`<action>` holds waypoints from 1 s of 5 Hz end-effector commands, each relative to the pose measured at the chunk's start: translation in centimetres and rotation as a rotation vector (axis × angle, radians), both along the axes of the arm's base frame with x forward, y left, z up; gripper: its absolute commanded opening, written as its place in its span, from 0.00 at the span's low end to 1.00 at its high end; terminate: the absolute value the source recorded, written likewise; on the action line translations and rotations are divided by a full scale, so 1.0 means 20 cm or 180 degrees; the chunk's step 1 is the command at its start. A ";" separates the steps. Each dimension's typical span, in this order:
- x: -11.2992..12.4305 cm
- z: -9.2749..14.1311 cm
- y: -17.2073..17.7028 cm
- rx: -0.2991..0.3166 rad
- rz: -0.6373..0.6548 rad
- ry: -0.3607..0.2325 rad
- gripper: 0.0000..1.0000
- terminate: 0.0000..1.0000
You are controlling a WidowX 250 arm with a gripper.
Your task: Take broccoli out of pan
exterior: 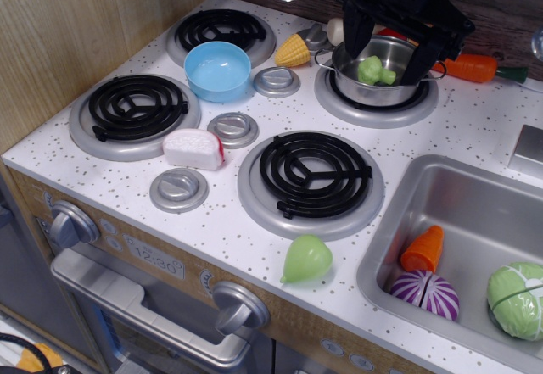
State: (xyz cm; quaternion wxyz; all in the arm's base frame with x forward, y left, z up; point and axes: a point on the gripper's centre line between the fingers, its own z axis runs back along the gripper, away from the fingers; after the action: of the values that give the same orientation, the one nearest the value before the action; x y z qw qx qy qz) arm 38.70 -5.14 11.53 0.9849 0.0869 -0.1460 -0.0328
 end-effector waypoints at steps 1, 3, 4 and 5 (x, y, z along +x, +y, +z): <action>0.17 0.05 0.08 -0.0032 -0.0078 -0.0397 1.00 0.00; 0.31 -0.02 0.12 -0.0046 -0.0247 -0.0563 1.00 0.00; 0.40 -0.07 0.14 -0.0099 -0.0389 -0.0634 1.00 0.00; 0.44 -0.10 0.12 -0.0197 -0.0492 -0.0632 1.00 0.00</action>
State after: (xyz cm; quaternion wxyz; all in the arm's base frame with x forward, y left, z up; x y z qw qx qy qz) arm 46.93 -3.33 6.37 0.9714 0.0326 -0.2126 -0.1004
